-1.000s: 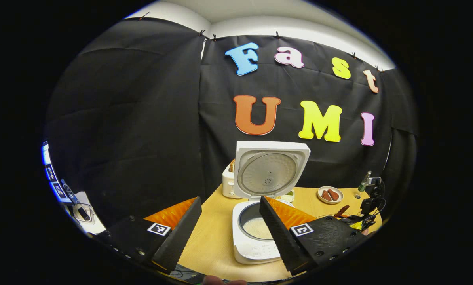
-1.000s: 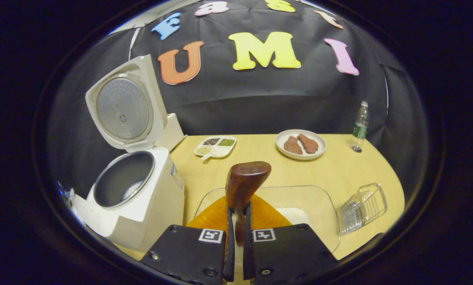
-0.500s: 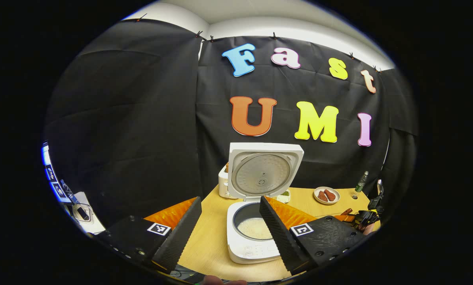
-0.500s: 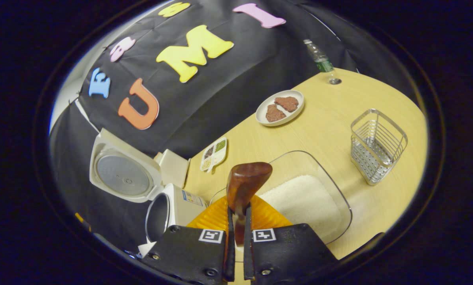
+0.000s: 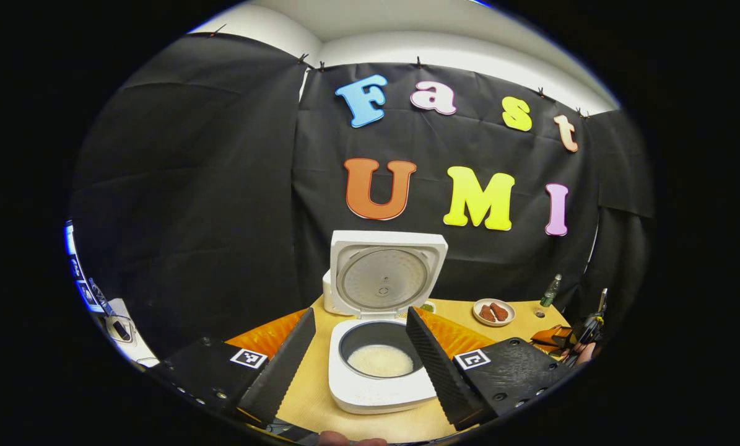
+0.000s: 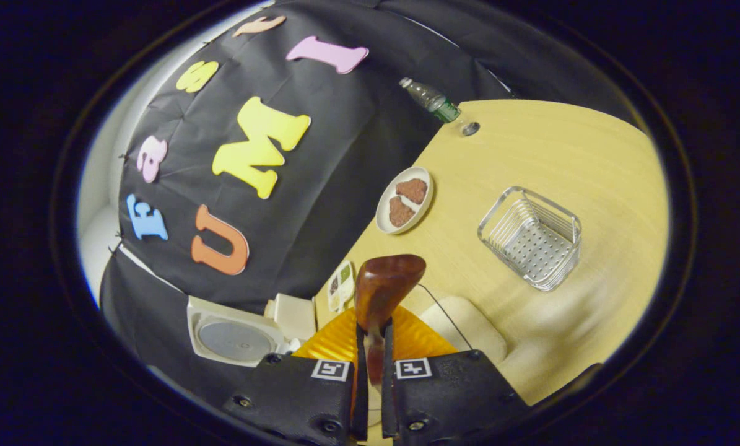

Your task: Close the left gripper, press the button to open the rice cooker; take a wooden spoon from the chopstick holder with the right hand, scoop a spoonful of rice and pour it into the rice cooker, then put the wooden spoon back into the chopstick holder.

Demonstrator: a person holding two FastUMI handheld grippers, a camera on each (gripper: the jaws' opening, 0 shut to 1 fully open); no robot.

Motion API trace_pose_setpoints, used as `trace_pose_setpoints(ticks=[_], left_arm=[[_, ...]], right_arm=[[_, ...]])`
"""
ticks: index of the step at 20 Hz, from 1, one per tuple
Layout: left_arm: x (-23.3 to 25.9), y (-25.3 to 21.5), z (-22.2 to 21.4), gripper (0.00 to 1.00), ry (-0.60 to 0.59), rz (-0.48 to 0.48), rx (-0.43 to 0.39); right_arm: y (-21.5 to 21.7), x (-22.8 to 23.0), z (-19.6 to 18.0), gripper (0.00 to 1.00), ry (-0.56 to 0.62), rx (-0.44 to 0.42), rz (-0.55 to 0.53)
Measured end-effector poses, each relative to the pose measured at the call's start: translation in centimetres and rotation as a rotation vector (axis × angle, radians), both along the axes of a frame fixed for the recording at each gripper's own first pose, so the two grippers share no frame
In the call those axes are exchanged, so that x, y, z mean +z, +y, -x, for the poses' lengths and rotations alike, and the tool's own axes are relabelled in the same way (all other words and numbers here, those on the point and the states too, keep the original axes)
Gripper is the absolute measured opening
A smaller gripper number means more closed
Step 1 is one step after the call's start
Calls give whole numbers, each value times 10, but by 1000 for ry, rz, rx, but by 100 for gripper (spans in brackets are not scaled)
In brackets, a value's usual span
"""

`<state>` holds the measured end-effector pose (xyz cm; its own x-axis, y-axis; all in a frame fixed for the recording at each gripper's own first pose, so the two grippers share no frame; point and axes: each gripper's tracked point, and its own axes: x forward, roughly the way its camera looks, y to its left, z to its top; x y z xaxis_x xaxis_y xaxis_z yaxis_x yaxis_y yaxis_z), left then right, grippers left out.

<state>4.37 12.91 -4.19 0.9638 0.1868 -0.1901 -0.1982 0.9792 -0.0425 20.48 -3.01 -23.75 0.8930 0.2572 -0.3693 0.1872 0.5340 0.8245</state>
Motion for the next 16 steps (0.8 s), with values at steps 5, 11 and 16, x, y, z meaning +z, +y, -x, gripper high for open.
trace_pose_setpoints(ticks=[5,11,16], left_arm=[[5,-9,8,94,-23,-18,-37],[6,12,29,94,-48,-25,-16],[3,36,55,94,-46,-10,25]], right_arm=[[3,54,3,13,-81,3,-11],[64,117,-5,13,-175,95,-18],[144,141,-21,13,-227,210,15]])
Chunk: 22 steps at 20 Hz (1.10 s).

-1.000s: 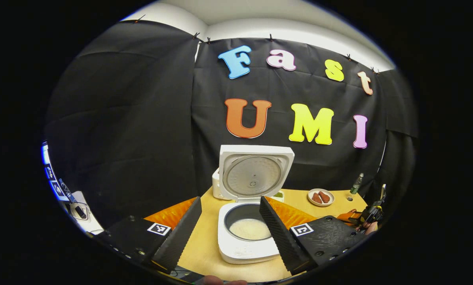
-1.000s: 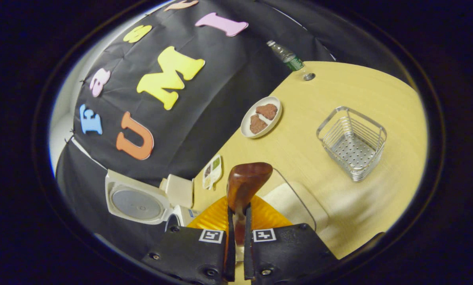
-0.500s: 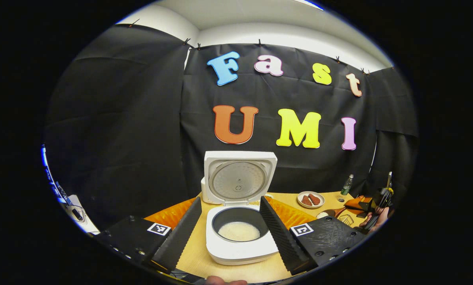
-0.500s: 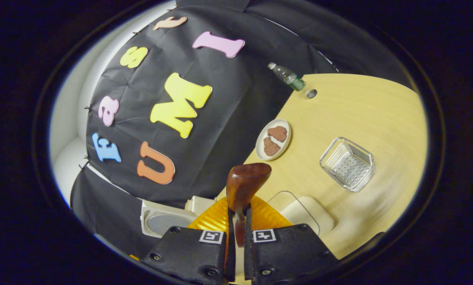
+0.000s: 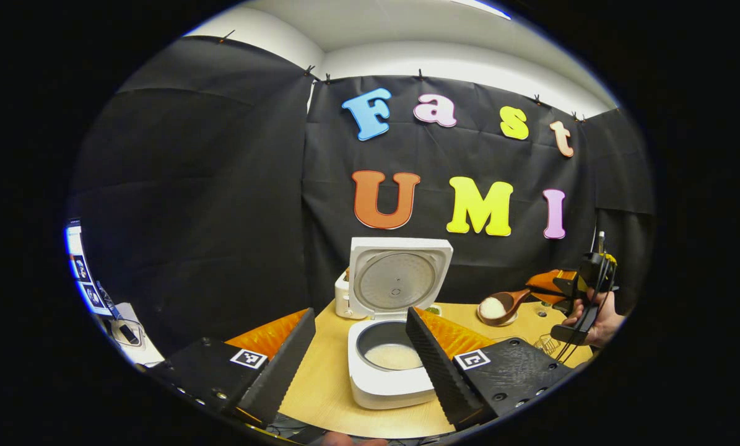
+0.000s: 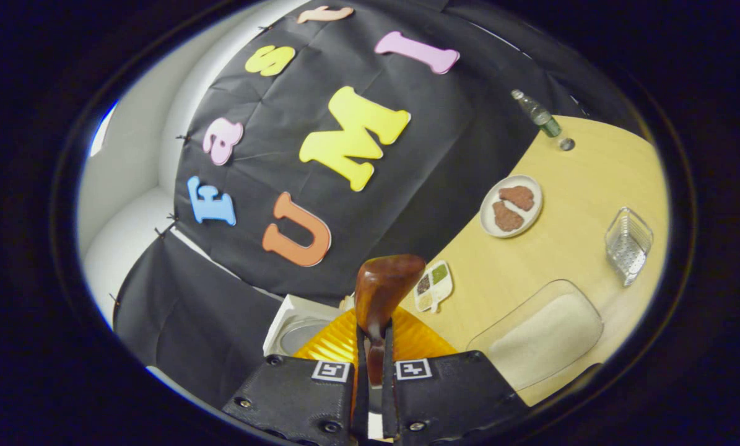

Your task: Close the left gripper, press the button to open the rice cooker; take a wooden spoon from the chopstick holder with the right hand, scoop a spoonful of rice and pour it into the rice cooker, then put the wooden spoon back into the chopstick holder.

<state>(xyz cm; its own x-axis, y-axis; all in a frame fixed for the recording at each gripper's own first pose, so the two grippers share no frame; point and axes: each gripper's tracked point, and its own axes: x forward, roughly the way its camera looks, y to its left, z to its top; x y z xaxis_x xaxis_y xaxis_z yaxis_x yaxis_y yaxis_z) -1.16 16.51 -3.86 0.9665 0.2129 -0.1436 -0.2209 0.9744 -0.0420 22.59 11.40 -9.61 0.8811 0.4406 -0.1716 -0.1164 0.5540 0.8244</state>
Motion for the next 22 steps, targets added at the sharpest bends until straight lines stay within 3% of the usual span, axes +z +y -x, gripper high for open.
trace_pose_setpoints(ticks=[9,22], left_arm=[[-12,39,45,94,17,63,82],[-21,50,55,95,22,74,109]], right_arm=[[113,-31,-16,14,-46,150,310],[139,-29,-24,14,-212,203,718]])
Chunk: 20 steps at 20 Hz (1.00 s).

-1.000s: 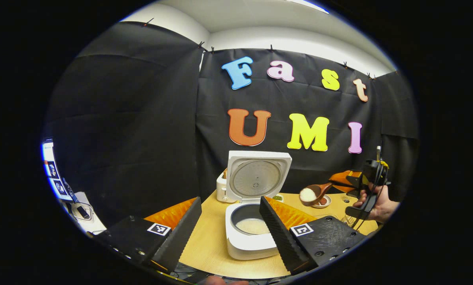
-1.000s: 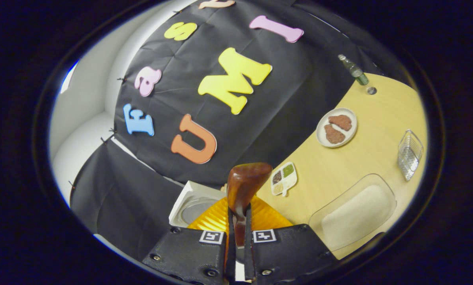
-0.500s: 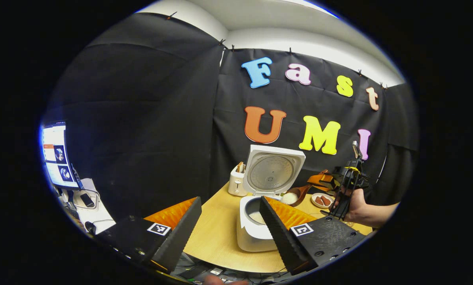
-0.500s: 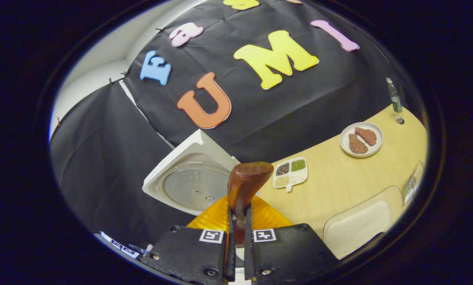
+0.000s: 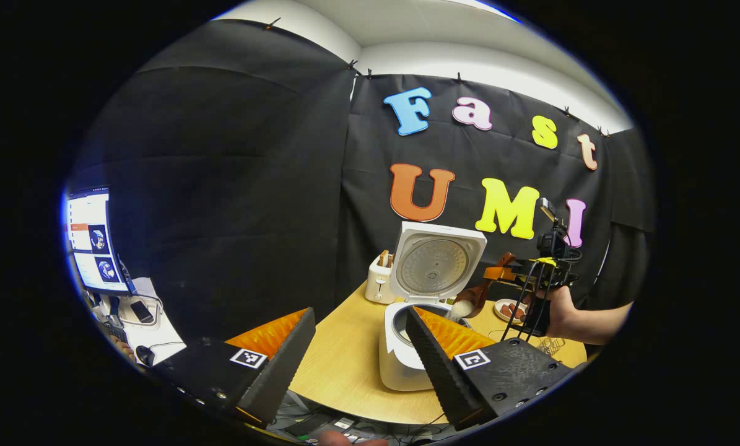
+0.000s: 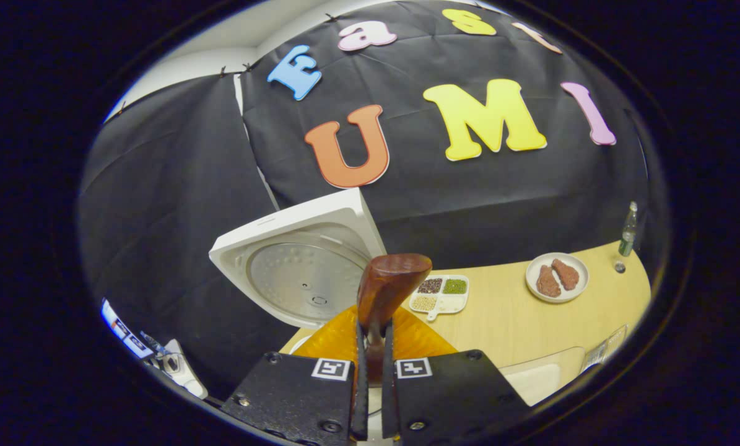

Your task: Close the left gripper, press the button to open the rice cooker; take a wooden spoon from the chopstick holder with the right hand, scoop a spoonful of rice and pour it into the rice cooker, then put the wooden spoon back into the chopstick holder.

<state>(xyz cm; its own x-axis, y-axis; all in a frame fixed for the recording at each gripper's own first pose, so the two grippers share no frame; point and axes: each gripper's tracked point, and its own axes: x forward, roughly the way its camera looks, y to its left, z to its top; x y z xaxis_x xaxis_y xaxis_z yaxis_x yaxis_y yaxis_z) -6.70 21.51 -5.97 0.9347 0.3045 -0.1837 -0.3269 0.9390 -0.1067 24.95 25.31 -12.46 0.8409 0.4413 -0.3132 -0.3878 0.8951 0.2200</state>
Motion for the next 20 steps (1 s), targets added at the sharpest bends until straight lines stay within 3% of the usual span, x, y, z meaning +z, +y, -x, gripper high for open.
trace_pose_setpoints(ticks=[11,15,20], left_arm=[[5,-9,-7,95,-27,-10,-21],[5,-11,-7,95,-36,-10,-16],[6,-20,-15,95,-38,-21,-33]], right_arm=[[34,44,36,14,-343,181,360],[41,56,45,14,-432,218,426],[43,63,49,14,-419,233,387]])
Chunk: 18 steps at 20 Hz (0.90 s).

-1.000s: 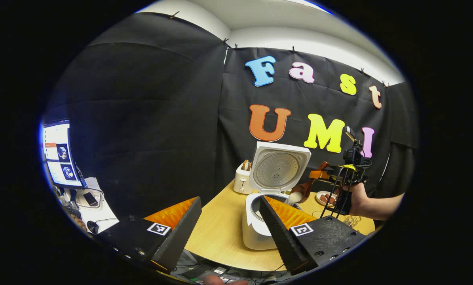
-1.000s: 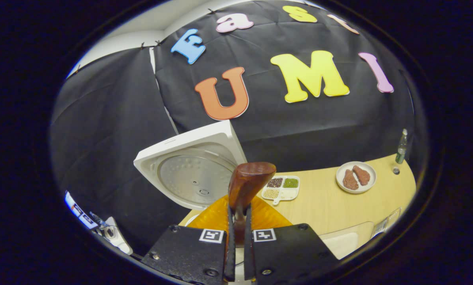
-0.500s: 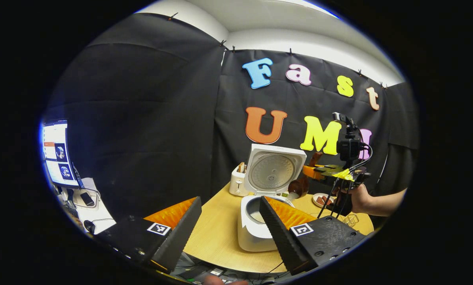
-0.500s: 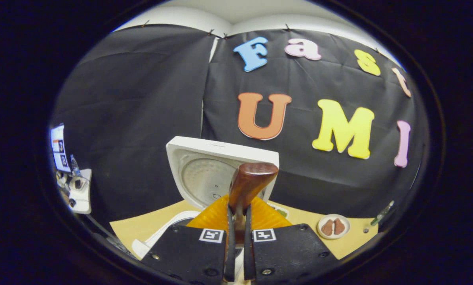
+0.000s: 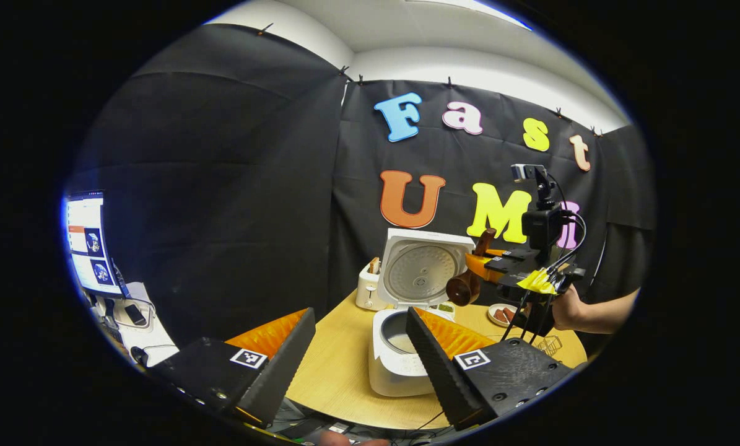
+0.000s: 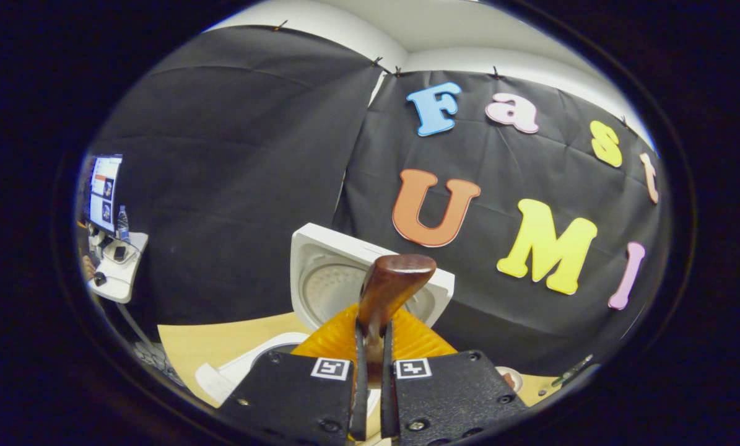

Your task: Close the left gripper, press the button to open the rice cooker; take a wooden spoon from the chopstick holder with the right hand, scoop a spoonful of rice and pour it into the rice cooker, then put the wooden spoon back into the chopstick holder.

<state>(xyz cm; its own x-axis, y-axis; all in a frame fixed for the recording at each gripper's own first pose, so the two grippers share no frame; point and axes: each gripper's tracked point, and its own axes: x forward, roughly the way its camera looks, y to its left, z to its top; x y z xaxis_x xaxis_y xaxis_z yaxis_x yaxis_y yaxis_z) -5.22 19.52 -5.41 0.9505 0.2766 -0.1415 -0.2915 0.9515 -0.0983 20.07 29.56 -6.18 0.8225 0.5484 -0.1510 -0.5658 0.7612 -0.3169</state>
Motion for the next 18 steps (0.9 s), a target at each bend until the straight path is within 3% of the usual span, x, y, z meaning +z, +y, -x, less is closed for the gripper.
trace_pose_setpoints(ticks=[9,14,18], left_arm=[[7,-32,-32,95,-33,43,-73],[12,-58,-48,94,-49,26,-97],[8,-82,-64,94,-30,23,-129]], right_arm=[[-39,34,7,13,274,-63,-391],[-122,51,12,14,325,-142,-532],[-199,58,13,14,302,-235,-585]])
